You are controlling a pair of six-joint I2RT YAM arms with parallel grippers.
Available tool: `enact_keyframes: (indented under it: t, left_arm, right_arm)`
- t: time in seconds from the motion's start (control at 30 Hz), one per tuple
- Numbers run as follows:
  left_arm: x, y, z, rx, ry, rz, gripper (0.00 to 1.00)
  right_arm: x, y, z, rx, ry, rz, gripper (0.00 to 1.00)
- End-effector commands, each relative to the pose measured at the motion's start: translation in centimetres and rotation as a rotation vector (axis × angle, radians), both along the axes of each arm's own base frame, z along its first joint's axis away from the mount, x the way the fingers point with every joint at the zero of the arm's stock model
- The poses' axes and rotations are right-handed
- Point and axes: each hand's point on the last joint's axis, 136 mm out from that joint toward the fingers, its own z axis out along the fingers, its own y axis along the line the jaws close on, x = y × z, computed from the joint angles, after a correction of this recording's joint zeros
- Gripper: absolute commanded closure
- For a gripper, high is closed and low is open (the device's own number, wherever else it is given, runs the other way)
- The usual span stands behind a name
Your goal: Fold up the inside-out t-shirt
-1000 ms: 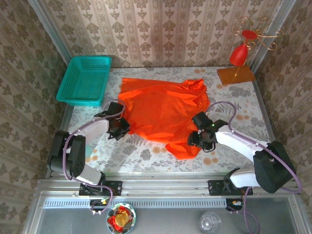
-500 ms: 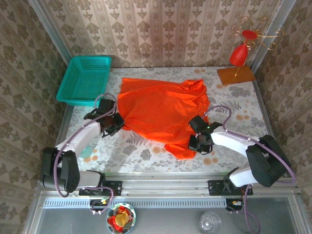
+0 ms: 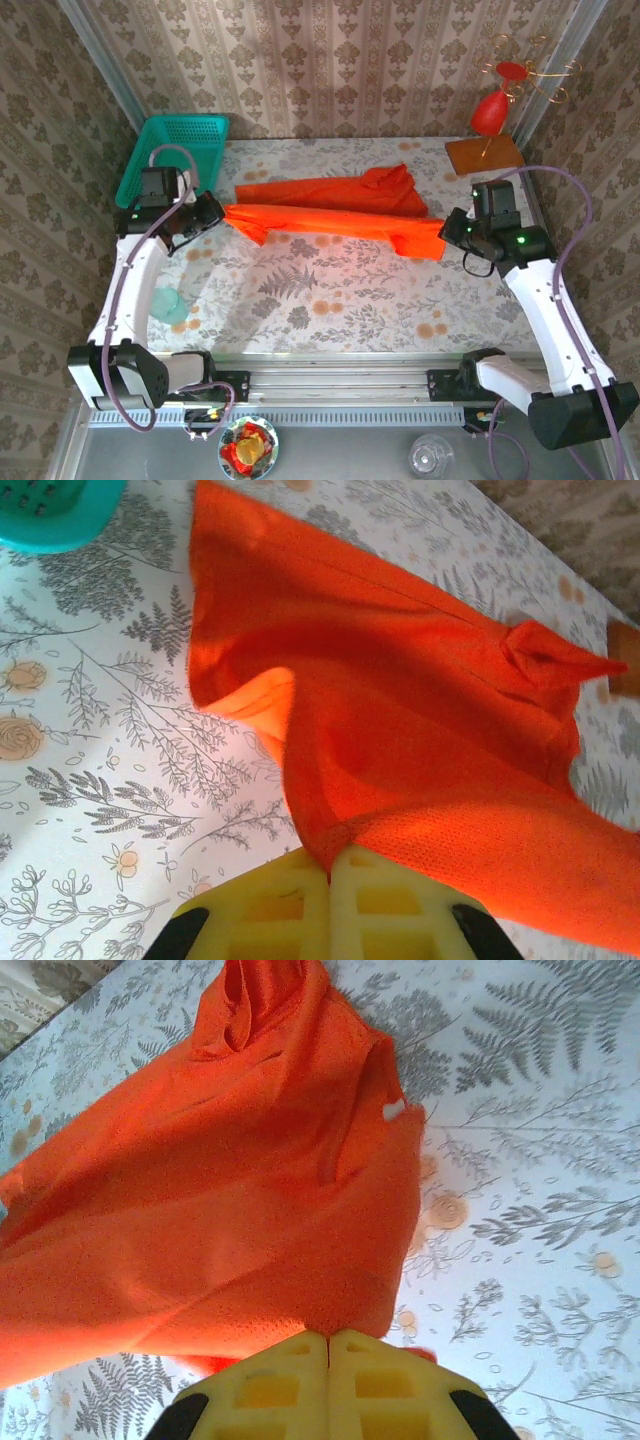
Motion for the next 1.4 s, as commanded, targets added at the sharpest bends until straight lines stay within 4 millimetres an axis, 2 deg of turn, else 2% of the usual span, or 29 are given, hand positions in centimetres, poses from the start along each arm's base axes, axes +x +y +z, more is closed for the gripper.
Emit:
enact_keyframes:
  t: [0.0,0.1,0.2,0.33,0.43,0.53,0.6,0.7,0.83,0.87,1.07,1.2,1.37]
  left_arm:
    - [-1.8,-1.5,-1.3,-0.009,0.061,-0.168,1.00]
    - [-1.7,-2.1,-4.1,-0.031,0.138,-0.200,1.00]
    - [-0.5,-2.2,-7.2,0.011,0.184,-0.204,1.00]
    - [3.3,-2.7,-10.4,0.149,0.247,-0.253,0.98]
    - [7.2,-4.3,-10.6,0.216,0.216,-0.280,0.94]
    - [8.9,-5.3,-9.4,0.340,0.202,-0.268,0.82]
    - [8.8,-6.1,-8.6,0.401,0.196,-0.245,0.74]
    - [7.2,-7.3,-8.9,0.460,0.237,-0.215,0.68]
    - [4.9,-9.0,-10.7,0.516,0.299,-0.178,0.67]
    - [4.2,-10.3,-11.2,0.536,0.299,-0.193,0.68]
    - [2.8,-12.6,-15.5,0.587,0.389,-0.242,0.72]
    - [2.2,-12.4,-18.0,0.599,0.444,-0.247,0.70]
    - [1.8,-10.4,-19.7,0.645,0.494,-0.229,0.62]
  right_arm:
    - [-1.9,-0.4,-1.7,-0.059,0.120,0.053,1.00]
    - [-1.0,-0.6,-2.5,-0.069,0.129,0.054,1.00]
    - [0.4,-0.9,-3.9,-0.071,0.150,0.044,1.00]
    - [2.4,-1.0,-6.5,-0.051,0.196,0.041,1.00]
    - [3.1,-1.3,-8.1,-0.065,0.235,0.032,1.00]
    - [3.0,-1.1,-9.1,-0.049,0.256,0.035,1.00]
    - [2.8,-1.0,-9.5,-0.039,0.258,0.035,1.00]
    - [2.3,-1.0,-9.8,-0.030,0.261,0.030,1.00]
    - [1.7,-0.9,-10.0,-0.023,0.262,0.030,1.00]
    - [1.6,-0.9,-10.0,-0.021,0.259,0.029,1.00]
    - [1.2,-0.7,-10.4,-0.012,0.266,0.031,1.00]
    - [1.0,-0.8,-10.3,-0.013,0.261,0.028,1.00]
    - [0.8,-0.9,-10.2,-0.018,0.260,0.028,1.00]
